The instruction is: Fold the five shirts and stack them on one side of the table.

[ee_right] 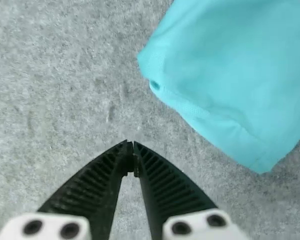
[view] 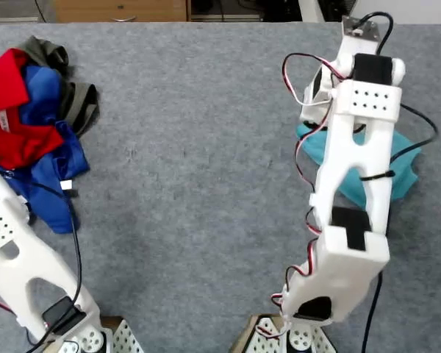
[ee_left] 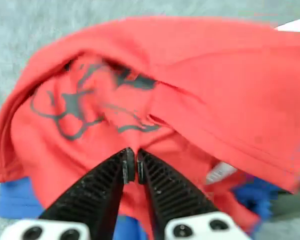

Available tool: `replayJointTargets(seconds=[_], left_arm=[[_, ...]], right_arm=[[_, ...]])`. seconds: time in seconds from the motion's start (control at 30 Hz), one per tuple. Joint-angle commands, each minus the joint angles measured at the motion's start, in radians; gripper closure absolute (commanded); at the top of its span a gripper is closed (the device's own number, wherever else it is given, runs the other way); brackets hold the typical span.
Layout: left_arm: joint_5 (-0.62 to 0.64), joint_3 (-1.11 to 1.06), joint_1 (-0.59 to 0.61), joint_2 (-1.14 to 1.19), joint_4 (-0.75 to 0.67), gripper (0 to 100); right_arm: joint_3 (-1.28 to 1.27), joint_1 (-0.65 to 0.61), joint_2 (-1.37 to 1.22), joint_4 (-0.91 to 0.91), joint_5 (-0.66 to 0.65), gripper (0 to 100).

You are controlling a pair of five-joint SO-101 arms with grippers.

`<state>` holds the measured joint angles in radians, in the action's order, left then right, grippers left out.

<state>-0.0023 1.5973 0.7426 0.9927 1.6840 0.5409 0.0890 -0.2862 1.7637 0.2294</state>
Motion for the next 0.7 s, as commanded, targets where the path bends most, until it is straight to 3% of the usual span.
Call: replayJointTargets(seconds=[0.0, 0.23, 0.47, 0.67], left_arm=[[0.005, 0.072, -0.066, -0.068, 0.044, 98], [0.038, 0.075, -0.127, -0.259, 0.077, 98], [0.044, 0.035, -0.342, -0.464, 0.077, 98], [0.046, -0.230, -0.511, -0.687, 0.077, 98]], right_arm=[[-0.079, -0.015, 0.136, 0.023, -0.014, 99.3], [-0.308, -0.015, 0.346, 0.020, -0.017, 99.3], [-0.472, -0.007, 0.492, 0.020, -0.166, 99.3], [-0.591, -0.013, 0.564, 0.020, -0.167, 99.3]])
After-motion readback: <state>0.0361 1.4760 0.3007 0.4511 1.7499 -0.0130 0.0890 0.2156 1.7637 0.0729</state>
